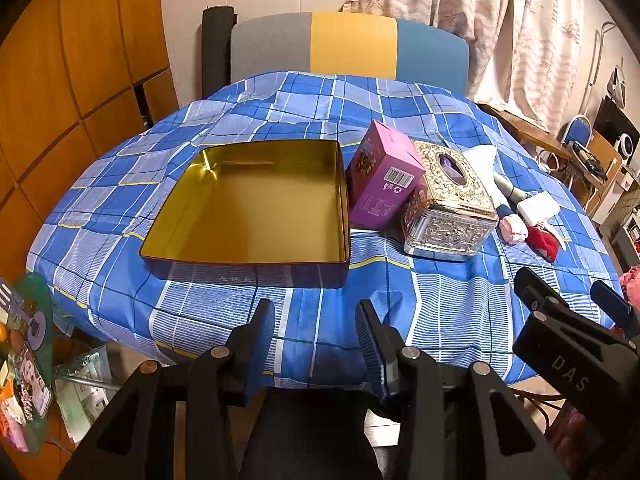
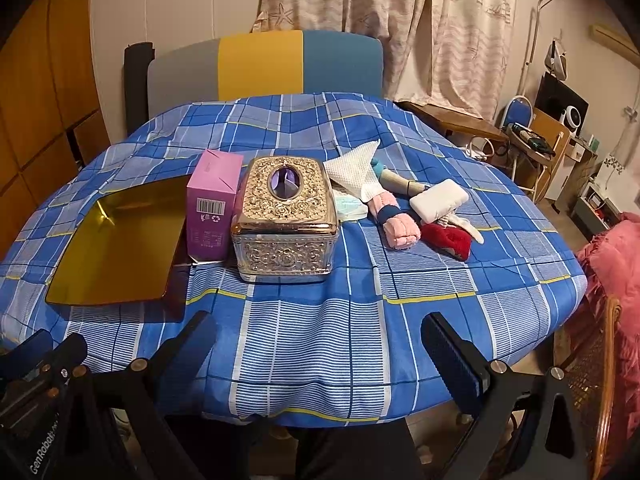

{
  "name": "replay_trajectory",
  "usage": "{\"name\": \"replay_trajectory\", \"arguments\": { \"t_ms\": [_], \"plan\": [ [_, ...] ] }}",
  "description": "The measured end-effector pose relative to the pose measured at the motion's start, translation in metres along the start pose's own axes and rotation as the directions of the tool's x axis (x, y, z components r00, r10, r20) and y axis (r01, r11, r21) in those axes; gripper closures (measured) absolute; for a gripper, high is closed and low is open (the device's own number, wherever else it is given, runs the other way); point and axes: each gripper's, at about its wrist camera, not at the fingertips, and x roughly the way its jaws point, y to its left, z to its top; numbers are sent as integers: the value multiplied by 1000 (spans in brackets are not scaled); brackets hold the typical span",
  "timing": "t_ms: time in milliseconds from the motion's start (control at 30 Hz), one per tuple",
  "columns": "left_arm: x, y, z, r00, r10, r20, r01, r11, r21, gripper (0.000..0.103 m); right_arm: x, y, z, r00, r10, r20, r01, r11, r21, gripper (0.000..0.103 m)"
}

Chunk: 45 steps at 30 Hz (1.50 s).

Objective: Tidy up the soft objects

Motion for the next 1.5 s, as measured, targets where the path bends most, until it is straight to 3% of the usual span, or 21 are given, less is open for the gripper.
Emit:
{"name": "replay_trajectory", "arguments": {
  "t_ms": [500,633,733,767,833,900,967,1033,1100,1200,1233,1333,1500],
  "plan": [
    [9,3,-1,1000,4,-25,-4,1000,-12,61,3,-6,1,1000,1,-19,-1,1000,23,0],
    [19,5,-4,995,-69,-73,67,997,-29,61,2,-20,6,997,72,-2,-71,995,75,0],
    [32,10,-10,968,-231,-103,222,971,-93,61,6,-36,8,989,144,16,-145,986,82,0],
    [38,12,-14,949,-295,-110,281,952,-122,61,12,-41,9,989,148,-15,-147,987,73,0],
    [47,11,-17,929,-344,-138,324,934,-148,61,28,-57,7,986,153,-67,-147,986,84,0],
    [57,5,-22,923,-344,-175,323,936,-138,61,38,-76,3,982,174,-68,-162,976,147,0],
    [64,-1,-26,923,-328,-201,310,944,-115,61,44,-106,-2,990,139,-16,-134,972,193,0],
    [70,-6,-32,904,-373,-211,355,927,-118,60,57,-130,-3,997,79,4,-79,981,175,0],
    [78,-11,-35,878,-419,-232,399,908,-130,55,83,-155,-3,989,123,-86,-105,976,192,0],
    [87,-28,-37,873,-392,-291,391,918,-64,48,128,-196,-19,952,149,-266,-70,956,284,0],
    [90,-35,-39,869,-382,-313,391,920,-39,48,138,-212,-25,952,140,-274,-51,950,309,0],
    [96,-49,-44,854,-385,-349,408,913,-9,48,151,-234,-24,960,57,-275,21,962,273,0],
    [97,-73,-45,831,-392,-394,434,900,21,50,184,-258,9,983,48,-178,-1,966,258,0]
  ]
}}
